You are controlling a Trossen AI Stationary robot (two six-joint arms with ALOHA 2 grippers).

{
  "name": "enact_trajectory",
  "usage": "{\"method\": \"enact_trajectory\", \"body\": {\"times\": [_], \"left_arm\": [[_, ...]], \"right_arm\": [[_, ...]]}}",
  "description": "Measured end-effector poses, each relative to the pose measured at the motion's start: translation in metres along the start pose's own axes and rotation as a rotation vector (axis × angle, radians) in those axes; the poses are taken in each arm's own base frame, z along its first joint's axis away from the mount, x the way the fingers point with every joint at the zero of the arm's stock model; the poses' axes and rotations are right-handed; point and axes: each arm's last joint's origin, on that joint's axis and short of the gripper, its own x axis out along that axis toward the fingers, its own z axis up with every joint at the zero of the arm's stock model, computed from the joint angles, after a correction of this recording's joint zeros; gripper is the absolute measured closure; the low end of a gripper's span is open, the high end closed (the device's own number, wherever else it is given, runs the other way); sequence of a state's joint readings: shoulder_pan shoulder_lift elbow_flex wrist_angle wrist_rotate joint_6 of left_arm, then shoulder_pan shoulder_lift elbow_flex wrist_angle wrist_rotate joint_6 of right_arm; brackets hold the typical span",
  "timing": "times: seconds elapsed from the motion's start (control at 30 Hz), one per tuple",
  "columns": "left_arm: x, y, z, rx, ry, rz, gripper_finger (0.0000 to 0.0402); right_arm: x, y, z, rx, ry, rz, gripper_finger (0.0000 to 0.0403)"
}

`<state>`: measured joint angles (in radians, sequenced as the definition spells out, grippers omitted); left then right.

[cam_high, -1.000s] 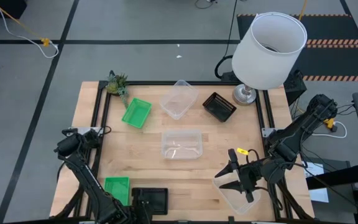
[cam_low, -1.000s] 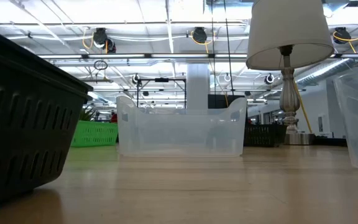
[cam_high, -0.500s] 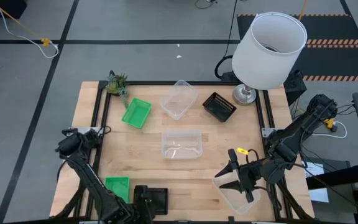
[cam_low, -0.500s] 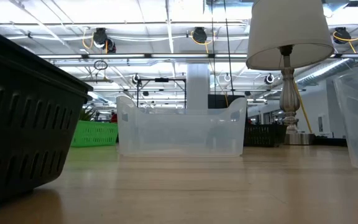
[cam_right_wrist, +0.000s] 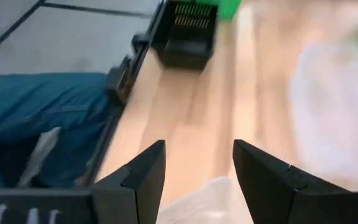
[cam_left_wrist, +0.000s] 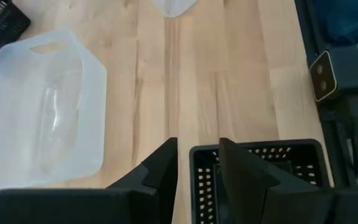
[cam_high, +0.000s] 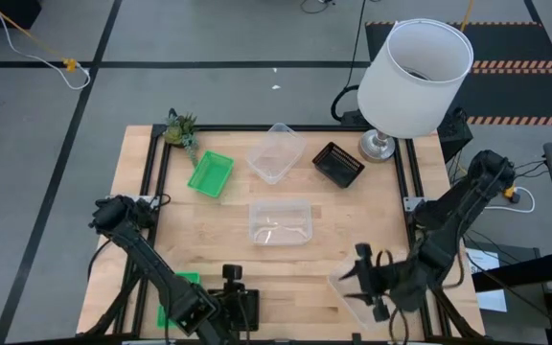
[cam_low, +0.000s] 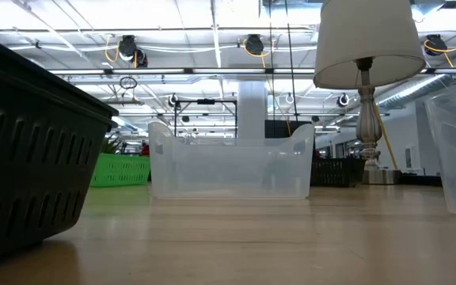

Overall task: Stack baskets by color
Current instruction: Stack the bottom transparent bin on the middle transparent bin

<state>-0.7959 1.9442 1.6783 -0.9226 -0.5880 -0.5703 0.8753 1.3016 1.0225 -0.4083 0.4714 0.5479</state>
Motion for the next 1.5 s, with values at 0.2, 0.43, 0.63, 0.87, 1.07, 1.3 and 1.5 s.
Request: {"method": "enact_trajectory", "body": {"times": [0.2,0.43,0.63,0.87,1.07,1.3,1.5], "left_arm": [[-0.002,-0.002,-0.001,-0.07,-0.027,0.029,0.0282],[-0.005,-0.005,-0.001,-0.076,-0.054,0.037,0.0282],[-0.001,-0.002,0.007,-0.058,-0.117,0.062,0.0282],[0.003,0.003,0.016,-0.051,-0.155,0.057,0.0282],[0.005,0.005,0.018,-0.046,-0.156,0.062,0.0282],[0.006,0.006,0.021,-0.058,-0.171,0.057,0.0282],[0.005,0.005,0.02,-0.074,-0.174,0.053,0.0282]], "right_arm": [[0.02,0.027,-0.03,0.074,0.201,0.101,0.0222],[0.012,0.033,-0.041,0.124,0.331,0.167,0.0222],[-0.003,0.006,-0.035,-0.085,0.345,0.058,0.0222],[0.008,-0.042,-0.024,-0.141,0.434,-0.148,0.0222],[0.017,-0.07,-0.015,-0.088,0.511,-0.12,0.0234],[0.024,-0.08,-0.014,-0.115,0.571,-0.052,0.031],[0.035,-0.085,-0.016,-0.151,0.612,-0.065,0.0371]]}}
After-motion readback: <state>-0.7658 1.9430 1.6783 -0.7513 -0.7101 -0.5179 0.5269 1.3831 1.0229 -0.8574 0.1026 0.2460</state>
